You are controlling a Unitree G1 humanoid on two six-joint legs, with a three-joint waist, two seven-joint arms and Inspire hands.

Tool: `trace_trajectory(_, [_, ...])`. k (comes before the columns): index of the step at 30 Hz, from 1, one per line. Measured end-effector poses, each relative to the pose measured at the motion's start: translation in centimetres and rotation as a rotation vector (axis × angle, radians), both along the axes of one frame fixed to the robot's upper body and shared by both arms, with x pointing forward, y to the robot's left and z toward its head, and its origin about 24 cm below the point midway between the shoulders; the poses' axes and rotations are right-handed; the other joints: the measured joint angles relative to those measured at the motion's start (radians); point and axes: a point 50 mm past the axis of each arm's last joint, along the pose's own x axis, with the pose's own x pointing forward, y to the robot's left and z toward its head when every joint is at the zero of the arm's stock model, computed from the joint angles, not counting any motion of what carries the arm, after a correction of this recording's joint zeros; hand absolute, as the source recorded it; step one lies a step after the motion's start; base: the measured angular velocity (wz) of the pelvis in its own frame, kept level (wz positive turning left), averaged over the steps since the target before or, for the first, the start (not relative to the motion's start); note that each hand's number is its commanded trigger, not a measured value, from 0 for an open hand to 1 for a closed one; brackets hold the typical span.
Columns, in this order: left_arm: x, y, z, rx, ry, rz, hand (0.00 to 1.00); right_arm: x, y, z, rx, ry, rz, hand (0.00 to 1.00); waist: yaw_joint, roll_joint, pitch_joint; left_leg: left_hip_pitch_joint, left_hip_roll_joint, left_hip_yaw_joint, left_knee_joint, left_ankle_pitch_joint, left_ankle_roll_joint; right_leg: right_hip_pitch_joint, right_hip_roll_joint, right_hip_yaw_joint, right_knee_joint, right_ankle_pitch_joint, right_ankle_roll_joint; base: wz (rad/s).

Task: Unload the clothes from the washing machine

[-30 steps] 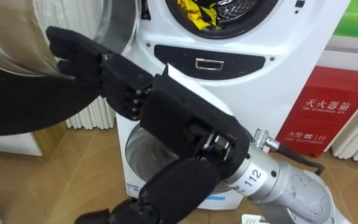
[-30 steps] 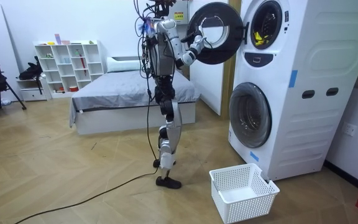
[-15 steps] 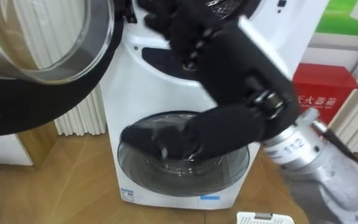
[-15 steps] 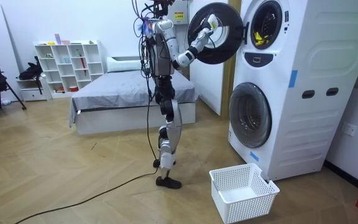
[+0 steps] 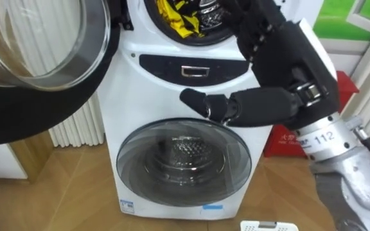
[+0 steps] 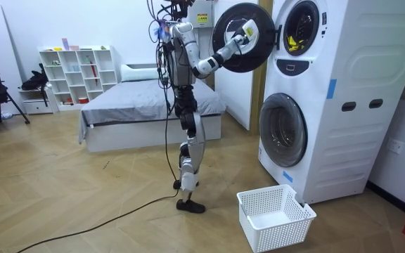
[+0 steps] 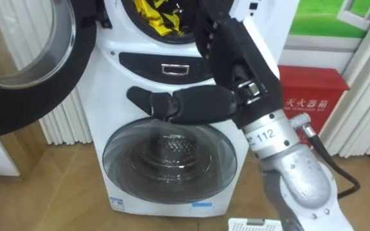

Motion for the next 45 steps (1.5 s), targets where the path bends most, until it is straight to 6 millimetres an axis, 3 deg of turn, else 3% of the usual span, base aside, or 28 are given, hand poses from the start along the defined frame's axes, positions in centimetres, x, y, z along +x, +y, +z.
trace_trajectory(3, [-0.1, -0.1, -0.1, 0.008, 0.008, 0.007, 0.0, 0.9, 0.1, 0.1, -0.003, 0.006, -0.002, 0.0, 0.011, -0.008, 0.002, -0.012, 0.006, -0.002, 0.037, -0.013, 0.0, 0.004, 0.004, 0.001, 0.006, 0.0, -0.001, 0.02])
trace_trajectory(4, [-0.2, -0.1, -0.1, 0.007, 0.012, 0.009, 0.0, 1.5, 0.1, 0.0, -0.008, 0.017, -0.011, 0.0, 0.023, 0.003, 0.0095, -0.017, 0.018, 0.002, 0.074, -0.032, -0.002, 0.007, 0.01, 0.008, 0.022, -0.002, -0.003, -0.03])
trace_trajectory(5, [-0.3, -0.1, -0.1, 0.008, 0.014, 0.01, 0.0, 1.6, 0.1, -0.1, -0.012, 0.022, -0.02, 0.0, 0.026, 0.004, 0.0101, -0.022, 0.023, 0.002, 0.095, -0.042, -0.004, 0.007, 0.013, 0.016, 0.029, -0.006, -0.005, 0.0])
trace_trajectory(7, [-0.8, 0.0, -0.2, 0.01, 0.037, 0.015, 0.0, 2.1, 0.3, -0.4, -0.04, 0.032, -0.039, 0.0, 0.042, 0.002, 0.0099, -0.052, 0.036, 0.0, 0.181, -0.085, -0.012, 0.004, 0.019, 0.039, 0.066, -0.047, -0.008, 0.04])
trace_trajectory(8, [-1.0, 0.0, -0.2, 0.008, 0.045, 0.016, 0.0, 2.3, 0.3, -0.6, -0.044, 0.04, -0.042, 0.0, 0.046, 0.002, 0.0099, -0.056, 0.038, 0.0, 0.197, -0.09, -0.014, 0.002, 0.02, 0.039, 0.078, -0.054, -0.01, 0.1])
trace_trajectory(9, [-1.0, 0.1, -0.2, 0.007, 0.053, 0.014, 0.0, 2.4, 0.2, -0.9, -0.044, 0.054, -0.048, 0.0, 0.049, -0.005, 0.0054, -0.073, 0.04, 0.0, 0.22, -0.091, -0.016, -0.007, 0.015, 0.03, 0.096, -0.069, -0.011, 0.25])
trace_trajectory(11, [-1.2, 0.1, -0.2, 0.004, 0.061, 0.013, 0.0, 2.5, 0.1, -0.8, -0.037, 0.053, -0.055, 0.0, 0.054, -0.007, 0.0041, -0.094, 0.046, 0.004, 0.245, -0.092, -0.018, -0.021, 0.01, 0.023, 0.109, -0.085, -0.015, 0.22])
trace_trajectory(14, [-2.2, 0.3, -0.2, 0.004, 0.095, 0.021, 0.0, 3.0, 0.4, -0.9, -0.018, 0.064, -0.066, 0.0, 0.06, -0.008, 0.0045, -0.139, 0.056, 0.006, 0.317, -0.08, -0.033, -0.022, 0.011, 0.014, 0.113, -0.091, -0.029, 0.14])
trace_trajectory(15, [-2.2, 0.2, -0.2, -0.001, 0.099, 0.018, 0.0, 3.3, 0.5, -1.2, -0.012, 0.082, -0.079, 0.0, 0.051, -0.019, 0.01, -0.199, 0.054, 0.004, 0.409, -0.071, -0.033, -0.014, 0.001, 0.016, 0.112, -0.093, -0.034, 0.22])
trace_trajectory(16, [-2.6, 0.1, -0.2, -0.004, 0.109, 0.019, 0.0, 3.5, 0.3, -1.6, -0.01, 0.101, -0.091, 0.0, 0.052, -0.025, 0.0099, -0.236, 0.045, 0.003, 0.349, -0.067, -0.038, -0.011, -0.007, 0.023, 0.108, -0.1, -0.04, 0.18])
trace_trajectory(17, [-2.7, 0.0, -0.2, -0.007, 0.112, 0.017, 0.0, 3.5, 0.1, -1.6, -0.007, 0.103, -0.097, 0.0, 0.052, -0.025, 0.0094, -0.261, 0.041, 0.001, 0.301, -0.058, -0.042, -0.011, -0.006, 0.023, 0.107, -0.103, -0.038, 0.0])
trace_trajectory(19, [-3.6, 0.1, -0.2, -0.003, 0.136, 0.013, 0.0, 3.6, -0.1, -1.6, -0.004, 0.11, -0.101, 0.0, 0.063, -0.019, 0.008, -0.318, 0.037, 0.001, 0.179, 0.068, -0.025, -0.005, -0.007, 0.031, 0.105, -0.122, -0.013, -0.2])
trace_trajectory(20, [-3.8, 0.1, -0.2, -0.003, 0.141, 0.015, 0.0, 3.6, -0.1, -1.6, -0.006, 0.108, -0.102, 0.0, 0.062, -0.017, 0.004, -0.316, 0.037, 0.001, 0.17, 0.094, -0.022, -0.002, -0.007, 0.032, 0.105, -0.125, -0.01, -0.19])
trace_trajectory(21, [-3.9, 0.1, -0.2, -0.003, 0.141, 0.014, 0.0, 3.6, -0.2, -1.5, -0.005, 0.108, -0.107, 0.0, 0.056, -0.02, -0.0028, -0.308, 0.031, 0.004, 0.155, 0.13, -0.004, 0.0, -0.007, 0.041, 0.103, -0.128, 0.006, -0.1])
trace_trajectory(22, [-3.5, 0.1, -0.2, -0.005, 0.128, 0.012, 0.0, 3.6, -0.3, -1.5, 0.002, 0.109, -0.11, 0.0, 0.055, -0.025, -0.007, -0.301, 0.031, 0.023, 0.154, 0.149, 0.007, 0.0, -0.012, 0.047, 0.099, -0.125, 0.007, -0.13])
trace_trajectory(24, [-3.3, 0.1, -0.2, -0.008, 0.121, 0.01, 0.0, 3.6, -0.2, -1.6, 0.003, 0.112, -0.107, 0.0, 0.052, -0.032, -0.0117, -0.292, 0.017, 0.034, 0.162, 0.138, 0.015, 0.013, -0.026, 0.053, 0.081, -0.119, 0.01, -0.16])
trace_trajectory(29, [-1.5, 0.3, -0.1, -0.014, 0.077, -0.008, 0.0, 3.5, -0.4, -1.6, 0.01, 0.111, -0.126, 0.0, 0.024, -0.031, -0.0113, -0.263, -0.023, 0.057, 0.201, 0.07, 0.033, 0.065, -0.071, 0.053, 0.09, -0.141, 0.041, -0.01])
trace_trajectory(31, [-0.2, 0.3, -0.1, -0.015, 0.049, -0.019, 0.0, 3.4, -0.6, -1.6, 0.013, 0.109, -0.143, 0.0, 0.012, -0.032, -0.0098, -0.249, -0.05, 0.067, 0.205, 0.035, 0.047, 0.055, -0.111, 0.059, 0.163, -0.171, 0.065, 0.02])
trace_trajectory(34, [1.6, 0.5, 0.1, -0.012, 0.008, -0.03, 0.0, 3.4, -0.9, -1.5, -0.009, 0.102, -0.159, 0.0, 0.007, -0.034, -0.0074, -0.216, -0.072, 0.08, 0.204, 0.005, 0.072, 0.022, -0.158, 0.081, 0.303, -0.176, 0.078, 0.09])
trace_trajectory(35, [2.0, 0.6, 0.2, -0.01, -0.001, -0.031, 0.0, 3.4, -0.9, -1.5, -0.013, 0.099, -0.164, 0.0, 0.001, -0.035, -0.0071, -0.207, -0.076, 0.083, 0.204, -0.002, 0.078, 0.01, -0.169, 0.082, 0.342, -0.173, 0.083, 0.22])
trace_trajectory(36, [2.8, 0.7, 0.3, -0.007, -0.02, -0.033, 0.0, 3.4, -0.9, -1.5, -0.024, 0.095, -0.168, 0.0, -0.005, -0.037, -0.005, -0.192, -0.089, 0.083, 0.203, -0.012, 0.091, -0.016, -0.185, 0.085, 0.424, -0.156, 0.101, 0.23])
trace_trajectory(37, [3.5, 0.8, 0.4, -0.005, -0.036, -0.041, 0.0, 3.4, -0.9, -1.6, -0.034, 0.093, -0.174, 0.0, -0.006, -0.033, -0.0009, -0.164, -0.096, 0.08, 0.195, -0.019, 0.101, -0.032, -0.199, 0.086, 0.483, -0.12, 0.102, 0.19])
trace_trajectory(38, [4.3, 0.8, 0.5, -0.003, -0.054, -0.055, 0.0, 3.3, -1.0, -1.8, -0.037, 0.098, -0.177, 0.0, -0.005, -0.011, 0.0101, -0.131, -0.092, 0.068, 0.178, -0.026, 0.108, -0.049, -0.197, 0.09, 0.531, -0.068, 0.099, 0.07])
trace_trajectory(39, [4.7, 0.8, 0.6, 0.0, -0.064, -0.063, 0.0, 3.2, -1.0, -2.0, -0.042, 0.101, -0.18, 0.0, -0.005, -0.006, 0.0071, -0.124, -0.09, 0.061, 0.169, -0.03, 0.111, -0.065, -0.194, 0.093, 0.551, -0.059, 0.097, 0.0])
trace_trajectory(40, [5.6, 1.0, 1.0, 0.012, -0.1, -0.076, 0.0, 3.2, -1.0, -2.1, -0.053, 0.102, -0.181, 0.0, -0.001, -0.005, 0.0039, -0.116, -0.086, 0.054, 0.149, -0.032, 0.114, -0.102, -0.176, 0.11, 0.556, -0.082, 0.097, 0.0])
trace_trajectory(42, [6.4, 1.0, 1.2, 0.015, -0.136, -0.089, 0.0, 3.1, -1.0, -2.5, -0.07, 0.117, -0.172, 0.0, -0.002, 0.006, 0.0093, -0.1, -0.072, 0.05, 0.131, -0.033, 0.116, -0.168, -0.142, 0.118, 0.528, -0.133, 0.09, 0.04])
trace_trajectory(44, [6.6, 0.9, 1.2, 0.012, -0.151, -0.091, 0.0, 3.0, -1.1, -3.1, -0.085, 0.144, -0.173, 0.0, -0.008, 0.012, 0.0082, -0.089, -0.068, 0.03, 0.125, -0.033, 0.116, -0.212, -0.102, 0.129, 0.395, -0.139, 0.083, 0.21])
trace_trajectory(45, [6.6, 0.6, 1.1, 0.01, -0.154, -0.088, 0.0, 3.0, -1.2, -3.3, -0.093, 0.158, -0.18, 0.0, -0.021, 0.015, 0.0083, -0.078, -0.069, 0.025, 0.116, -0.033, 0.116, -0.217, -0.076, 0.135, 0.267, -0.108, 0.068, 0.38])
